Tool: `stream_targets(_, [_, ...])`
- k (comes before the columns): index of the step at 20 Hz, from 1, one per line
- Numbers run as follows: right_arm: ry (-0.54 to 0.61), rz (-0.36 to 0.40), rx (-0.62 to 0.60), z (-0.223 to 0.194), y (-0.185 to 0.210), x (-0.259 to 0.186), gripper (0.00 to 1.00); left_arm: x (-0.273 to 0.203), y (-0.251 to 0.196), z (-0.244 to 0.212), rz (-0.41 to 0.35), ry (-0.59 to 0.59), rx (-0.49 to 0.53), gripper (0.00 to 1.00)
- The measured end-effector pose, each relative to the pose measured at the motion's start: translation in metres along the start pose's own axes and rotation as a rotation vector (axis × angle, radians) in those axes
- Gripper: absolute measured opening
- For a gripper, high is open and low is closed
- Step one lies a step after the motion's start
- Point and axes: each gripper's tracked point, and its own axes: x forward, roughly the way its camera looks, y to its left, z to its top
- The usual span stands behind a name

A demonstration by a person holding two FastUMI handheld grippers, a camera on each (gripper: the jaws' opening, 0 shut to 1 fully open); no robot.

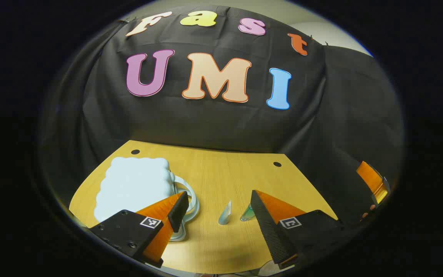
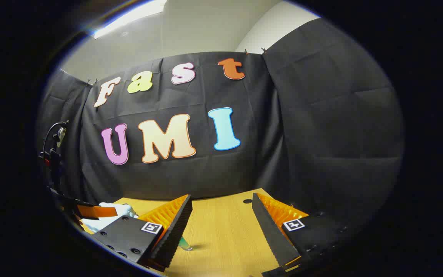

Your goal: First open the suitcase, pack the skin care products into it, and then close the suitcase.

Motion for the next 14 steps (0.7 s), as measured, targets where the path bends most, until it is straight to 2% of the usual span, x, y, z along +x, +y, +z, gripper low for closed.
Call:
stream_targets(5, [0.022, 0.019, -0.013, -0.008, 0.009, 0.001, 0.95, 0.009, 0.006, -0.003, 0.001, 0.035, -0.035, 0.95])
stream_targets(6, [0.023, 0.023, -0.012, -0.009, 0.012, 0.002, 0.98, 0.010, 0.008, -0.006, 0.007, 0.056, -0.029, 0.95])
stream_targets(8, [0.024, 0.033, -0.004, -0.010, 0.018, 0.004, 0.95, 0.013, 0.015, -0.005, 0.018, 0.076, -0.004, 0.95])
stream_targets(11, [0.033, 0.048, 0.003, -0.015, 0.025, 0.009, 0.98, 0.019, 0.021, -0.002, 0.007, 0.096, 0.028, 0.95])
stream_targets(13, [0.042, 0.056, 0.000, -0.020, 0.029, 0.012, 0.95, 0.024, 0.025, 0.001, -0.006, 0.127, 0.024, 0.95])
stream_targets(14, [0.046, 0.059, 0.000, -0.020, 0.031, 0.013, 0.98, 0.028, 0.027, 0.001, -0.013, 0.148, 0.011, 0.95])
